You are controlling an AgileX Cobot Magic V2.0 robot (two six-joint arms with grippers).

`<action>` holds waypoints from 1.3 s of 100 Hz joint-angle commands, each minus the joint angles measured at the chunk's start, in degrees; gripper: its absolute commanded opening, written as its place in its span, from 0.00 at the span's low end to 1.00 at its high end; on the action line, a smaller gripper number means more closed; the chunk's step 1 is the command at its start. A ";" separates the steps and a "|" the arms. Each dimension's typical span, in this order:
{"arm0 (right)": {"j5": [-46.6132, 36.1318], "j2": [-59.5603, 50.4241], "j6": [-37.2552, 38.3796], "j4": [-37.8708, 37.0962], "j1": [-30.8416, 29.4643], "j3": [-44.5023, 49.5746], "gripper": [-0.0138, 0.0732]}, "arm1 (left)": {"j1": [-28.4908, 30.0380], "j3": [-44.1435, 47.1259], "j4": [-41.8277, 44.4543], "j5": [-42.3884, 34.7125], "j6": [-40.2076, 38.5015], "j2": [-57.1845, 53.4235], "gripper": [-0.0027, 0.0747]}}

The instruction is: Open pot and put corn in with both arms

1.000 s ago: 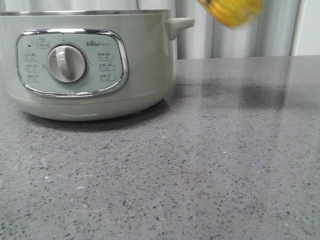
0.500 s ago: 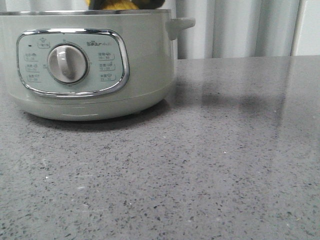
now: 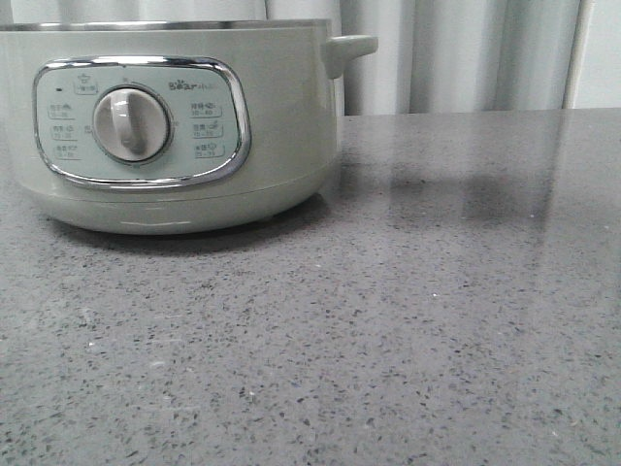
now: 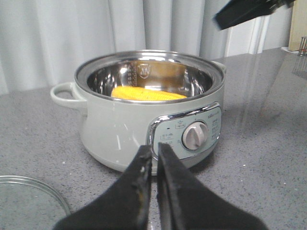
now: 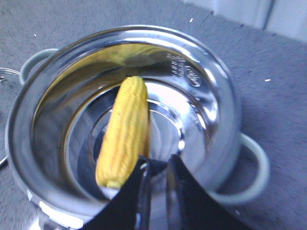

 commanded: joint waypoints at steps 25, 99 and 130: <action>-18.70 -40.94 -0.51 -9.48 0.11 40.04 0.09 | -0.44 3.84 0.14 -3.03 0.17 -5.13 0.01; -23.20 -81.88 1.26 -11.67 0.00 63.22 0.10 | -0.32 6.64 -2.92 -3.90 0.17 -5.13 0.01; -22.97 -81.88 1.26 -11.67 0.00 63.22 0.10 | -0.32 8.55 -2.92 -4.63 0.17 -5.13 0.01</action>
